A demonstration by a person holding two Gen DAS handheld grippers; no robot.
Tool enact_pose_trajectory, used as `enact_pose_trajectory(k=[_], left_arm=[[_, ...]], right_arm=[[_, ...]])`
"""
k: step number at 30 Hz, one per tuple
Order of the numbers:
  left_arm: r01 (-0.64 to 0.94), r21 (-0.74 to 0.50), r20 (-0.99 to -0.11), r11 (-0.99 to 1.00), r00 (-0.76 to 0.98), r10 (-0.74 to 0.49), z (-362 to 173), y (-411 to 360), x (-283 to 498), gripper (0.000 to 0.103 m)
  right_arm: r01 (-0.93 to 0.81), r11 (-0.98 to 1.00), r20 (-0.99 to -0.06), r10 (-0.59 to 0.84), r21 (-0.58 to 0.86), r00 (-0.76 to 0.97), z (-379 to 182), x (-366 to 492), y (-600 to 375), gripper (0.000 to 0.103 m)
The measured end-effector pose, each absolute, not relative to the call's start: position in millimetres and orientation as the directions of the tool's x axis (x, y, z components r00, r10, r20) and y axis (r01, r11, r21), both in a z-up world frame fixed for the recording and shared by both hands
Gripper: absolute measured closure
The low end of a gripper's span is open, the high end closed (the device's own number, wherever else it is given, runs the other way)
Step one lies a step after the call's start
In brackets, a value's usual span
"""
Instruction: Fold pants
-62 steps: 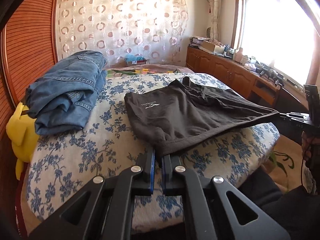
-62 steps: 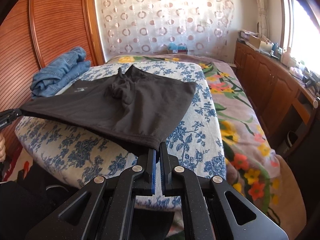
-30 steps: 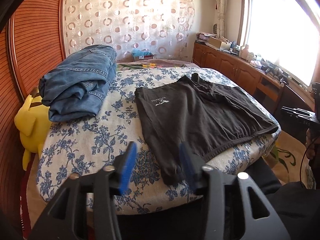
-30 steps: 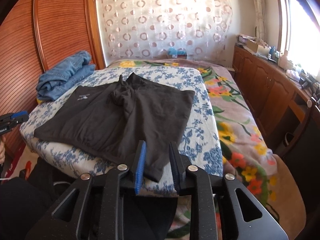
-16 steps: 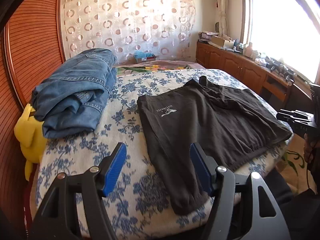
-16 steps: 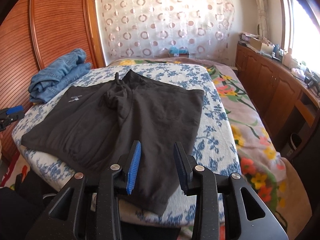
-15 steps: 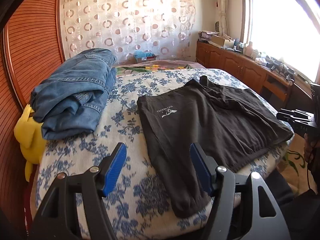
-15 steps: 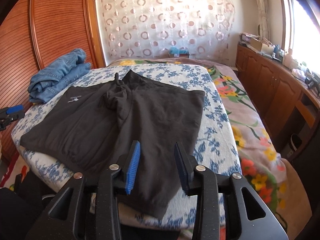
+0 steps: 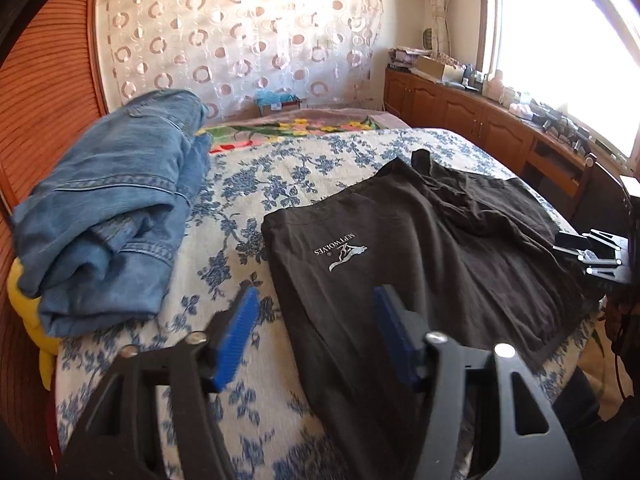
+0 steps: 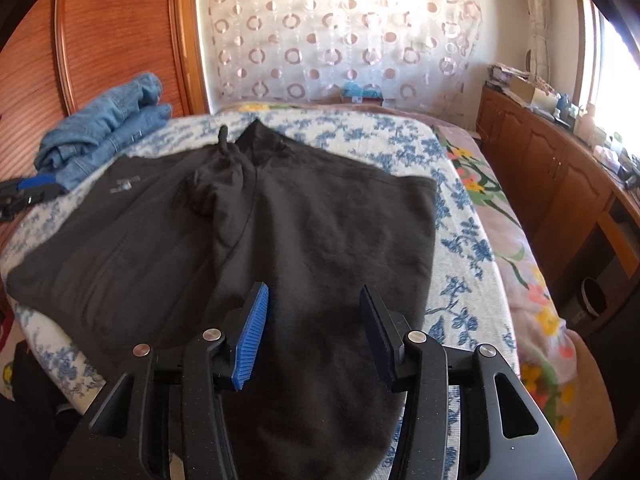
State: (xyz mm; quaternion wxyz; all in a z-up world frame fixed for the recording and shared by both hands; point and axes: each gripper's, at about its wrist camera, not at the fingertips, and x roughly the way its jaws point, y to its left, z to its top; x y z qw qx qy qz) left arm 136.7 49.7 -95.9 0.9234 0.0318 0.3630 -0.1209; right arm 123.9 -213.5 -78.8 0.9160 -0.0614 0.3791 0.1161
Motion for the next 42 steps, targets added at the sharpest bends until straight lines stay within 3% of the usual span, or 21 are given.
enact_pose_trajectory(k=[9,18,23,25,35,42], left_arm=[[0.225,-0.018,-0.724,0.974,0.669,-0.168,-109.7,52.0,183.9,0.065],[0.17,-0.004,-0.758,0.985,0.642,-0.114,-121.3,58.4,219.1,0.071],[0.183,-0.079,-0.766,0.98,0.618,-0.177,-123.5,64.4,223.3,0.088],[0.197,-0.082,-0.762,0.977,0.619,-0.189,-121.8,62.7,222.2,0.1],[0.132,-0.037,-0.714,0.991,0.69,-0.119,-97.2,80.1,227.9,0.101],[0.155,-0.015,-0.71,0.988,0.694,-0.12,-91.7,73.5,216.2,0.092]], right_arm=[[-0.257,0.966,-0.683,0.163,-0.038,0.712,-83.6,119.9,-215.3,0.05],[-0.257,0.965,-0.675,0.158,-0.048,0.721,-85.0,118.7,-212.5,0.05],[-0.251,0.967,-0.671,0.156,-0.047,0.725,-85.0,118.6,-212.6,0.05],[-0.249,0.967,-0.67,0.153,-0.05,0.727,-85.2,118.0,-212.5,0.05],[-0.249,0.967,-0.667,0.151,-0.054,0.73,-85.5,116.3,-213.3,0.05],[-0.248,0.967,-0.667,0.15,-0.054,0.73,-85.6,116.4,-213.1,0.05]])
